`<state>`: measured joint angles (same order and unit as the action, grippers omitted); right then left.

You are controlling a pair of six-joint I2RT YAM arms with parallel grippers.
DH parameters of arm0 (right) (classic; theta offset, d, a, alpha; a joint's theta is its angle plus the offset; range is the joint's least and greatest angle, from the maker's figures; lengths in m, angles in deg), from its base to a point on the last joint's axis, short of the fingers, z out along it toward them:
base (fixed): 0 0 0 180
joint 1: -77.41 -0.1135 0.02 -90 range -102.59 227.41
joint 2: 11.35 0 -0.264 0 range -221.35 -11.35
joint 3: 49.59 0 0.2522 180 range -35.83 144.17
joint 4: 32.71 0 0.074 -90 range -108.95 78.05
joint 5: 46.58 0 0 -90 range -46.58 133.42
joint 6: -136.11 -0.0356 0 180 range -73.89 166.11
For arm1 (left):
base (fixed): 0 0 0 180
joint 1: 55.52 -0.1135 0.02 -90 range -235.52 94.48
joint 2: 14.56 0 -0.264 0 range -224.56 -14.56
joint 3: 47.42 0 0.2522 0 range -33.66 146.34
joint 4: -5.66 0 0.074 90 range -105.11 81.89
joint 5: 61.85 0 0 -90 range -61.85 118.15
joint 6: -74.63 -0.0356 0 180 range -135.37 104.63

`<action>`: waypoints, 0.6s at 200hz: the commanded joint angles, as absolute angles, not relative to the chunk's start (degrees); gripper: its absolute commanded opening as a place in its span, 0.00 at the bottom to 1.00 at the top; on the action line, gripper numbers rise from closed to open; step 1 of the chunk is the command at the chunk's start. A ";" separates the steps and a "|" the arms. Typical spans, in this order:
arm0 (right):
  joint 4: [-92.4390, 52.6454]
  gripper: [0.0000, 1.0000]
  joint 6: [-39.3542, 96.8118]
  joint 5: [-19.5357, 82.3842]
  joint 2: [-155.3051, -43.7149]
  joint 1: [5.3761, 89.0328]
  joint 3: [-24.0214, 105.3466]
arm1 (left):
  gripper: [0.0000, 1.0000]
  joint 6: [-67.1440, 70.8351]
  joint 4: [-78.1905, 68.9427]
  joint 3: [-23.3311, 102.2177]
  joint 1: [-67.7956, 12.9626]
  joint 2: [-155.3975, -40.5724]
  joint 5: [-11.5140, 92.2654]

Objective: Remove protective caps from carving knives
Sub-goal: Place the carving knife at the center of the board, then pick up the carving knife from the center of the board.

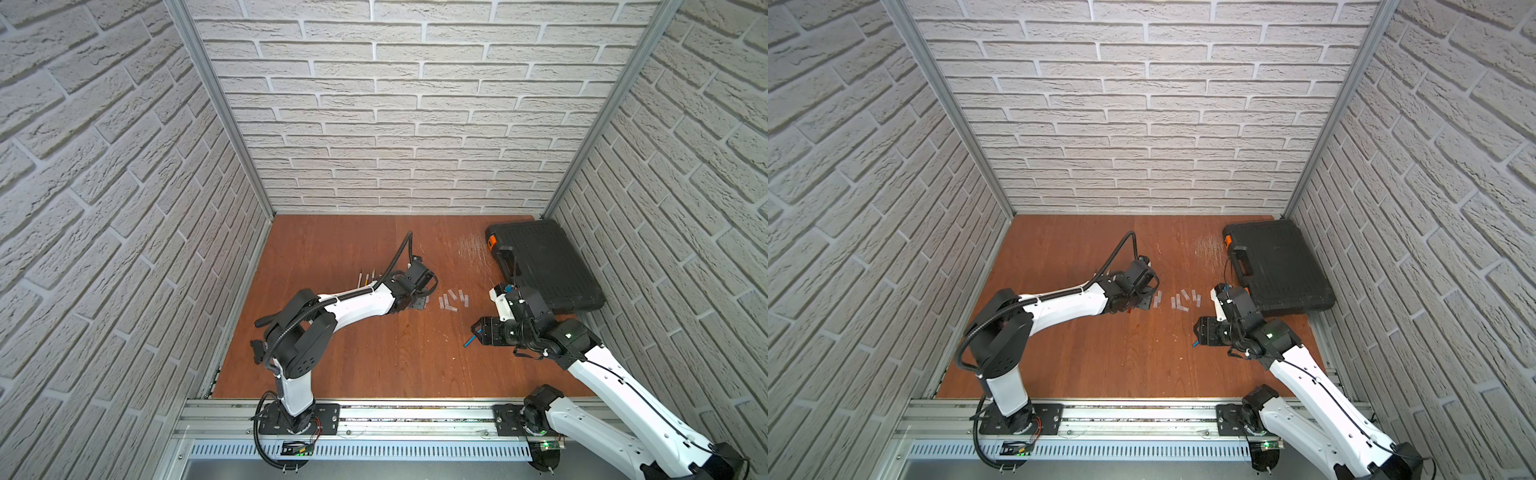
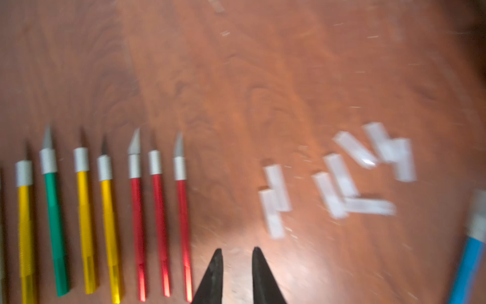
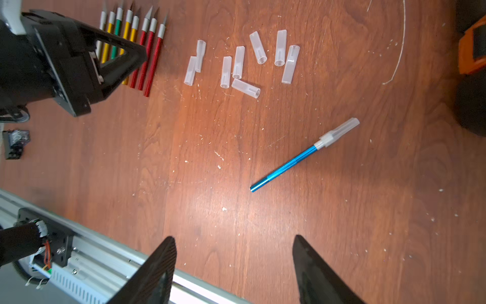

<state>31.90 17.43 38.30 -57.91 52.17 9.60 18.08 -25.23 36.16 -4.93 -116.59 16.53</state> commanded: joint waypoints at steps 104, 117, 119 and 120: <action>58.31 0.73 21.59 46.41 -48.15 51.76 28.23 | 0.29 7.25 -21.76 47.16 5.78 -125.48 34.15; 58.63 0.73 21.53 47.12 -47.09 51.76 28.49 | 0.30 6.57 -21.66 49.01 6.35 -127.59 34.58; 58.70 0.73 21.51 47.29 -46.96 51.75 28.50 | 0.30 6.53 -21.69 49.41 6.49 -127.94 34.57; 58.77 0.73 21.51 47.38 -46.86 51.75 28.51 | 0.30 6.47 -21.80 49.53 6.51 -128.07 34.57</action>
